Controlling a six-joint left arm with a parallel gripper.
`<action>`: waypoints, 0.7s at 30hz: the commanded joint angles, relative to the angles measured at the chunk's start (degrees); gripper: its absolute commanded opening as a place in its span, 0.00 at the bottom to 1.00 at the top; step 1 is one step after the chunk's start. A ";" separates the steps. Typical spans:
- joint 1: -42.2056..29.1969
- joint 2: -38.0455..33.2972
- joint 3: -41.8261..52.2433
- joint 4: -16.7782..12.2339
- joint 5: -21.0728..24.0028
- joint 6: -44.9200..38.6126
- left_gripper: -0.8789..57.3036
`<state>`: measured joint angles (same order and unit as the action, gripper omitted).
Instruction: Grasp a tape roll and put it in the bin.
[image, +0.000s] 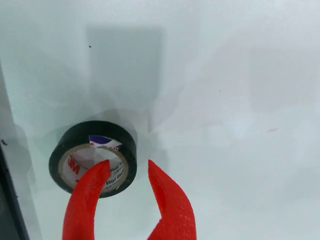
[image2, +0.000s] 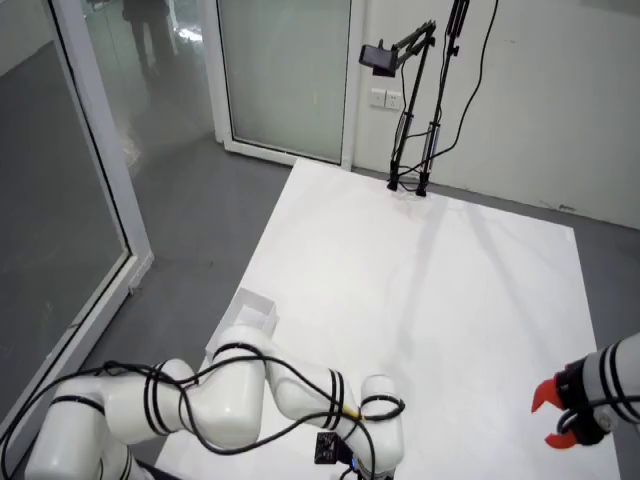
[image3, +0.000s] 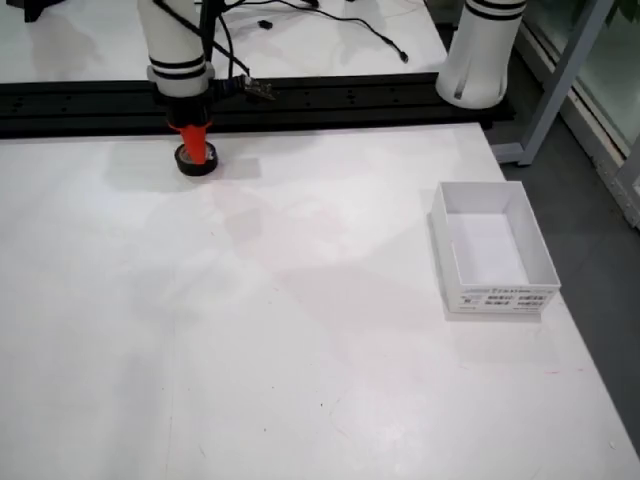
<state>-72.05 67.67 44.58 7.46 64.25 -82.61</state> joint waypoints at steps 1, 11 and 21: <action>0.42 1.67 0.42 0.27 -2.81 -0.71 0.31; 0.24 2.90 0.24 0.27 -4.48 -1.24 0.31; 0.24 2.99 0.16 0.36 -5.36 -1.24 0.05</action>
<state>-71.78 69.84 44.83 7.67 60.70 -83.51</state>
